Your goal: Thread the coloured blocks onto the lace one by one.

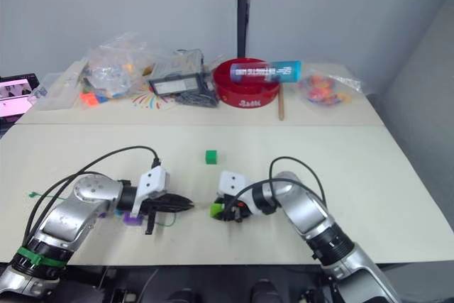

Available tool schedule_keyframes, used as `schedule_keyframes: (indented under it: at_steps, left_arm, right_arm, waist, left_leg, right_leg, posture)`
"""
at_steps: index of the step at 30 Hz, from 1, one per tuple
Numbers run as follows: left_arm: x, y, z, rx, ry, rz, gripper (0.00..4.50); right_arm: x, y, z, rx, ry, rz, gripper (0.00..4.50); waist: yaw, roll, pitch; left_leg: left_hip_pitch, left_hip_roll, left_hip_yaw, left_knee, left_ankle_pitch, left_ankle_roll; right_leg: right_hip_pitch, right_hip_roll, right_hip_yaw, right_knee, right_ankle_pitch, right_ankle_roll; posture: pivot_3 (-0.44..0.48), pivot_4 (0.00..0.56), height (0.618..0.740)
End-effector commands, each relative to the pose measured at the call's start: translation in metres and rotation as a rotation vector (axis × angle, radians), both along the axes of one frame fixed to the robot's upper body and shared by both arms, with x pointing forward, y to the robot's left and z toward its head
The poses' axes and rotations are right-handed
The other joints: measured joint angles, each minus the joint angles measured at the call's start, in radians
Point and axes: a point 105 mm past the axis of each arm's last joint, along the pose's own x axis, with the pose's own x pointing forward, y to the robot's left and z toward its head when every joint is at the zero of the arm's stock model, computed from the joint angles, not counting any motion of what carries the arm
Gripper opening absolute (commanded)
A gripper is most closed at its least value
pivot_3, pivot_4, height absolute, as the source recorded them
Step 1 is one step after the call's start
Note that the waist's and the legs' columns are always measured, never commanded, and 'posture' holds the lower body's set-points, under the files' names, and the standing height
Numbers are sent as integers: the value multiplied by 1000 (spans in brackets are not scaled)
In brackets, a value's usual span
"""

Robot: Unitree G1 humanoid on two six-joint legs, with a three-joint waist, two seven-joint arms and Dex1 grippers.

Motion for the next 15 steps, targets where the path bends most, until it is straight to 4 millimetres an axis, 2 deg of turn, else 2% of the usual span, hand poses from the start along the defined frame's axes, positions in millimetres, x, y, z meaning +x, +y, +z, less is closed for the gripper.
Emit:
schedule_keyframes:
  at_steps: [1, 7, 15]
  left_arm:
    - [-1, 5, 5, -10, -32, 1, 0]
    - [-3, 10, -1, -13, -28, 6, 0]
    - [-2, 2, 1, -38, -50, -5, 0]
  right_arm:
    - [-7, 0, -11, -21, 46, 11, 1299]
    - [-7, 0, -10, -24, 46, 14, 1299]
    - [-10, -1, -11, -31, 53, 17, 1299]
  waist:
    - [0, 0, 0]
    - [2, 0, 0]
    - [4, 0, 0]
  left_leg:
    - [0, 0, 0, 0, 0, 0]
    - [0, 0, 0, 0, 0, 0]
    - [0, 0, 0, 0, 0, 0]
  right_leg:
    - [0, 0, 0, 0, 0, 0]
    - [0, 0, 0, 0, 0, 0]
    - [0, 0, 0, 0, 0, 0]
  posture:
    - [0, 150, 731]
    - [0, 150, 731]
    - [0, 150, 731]
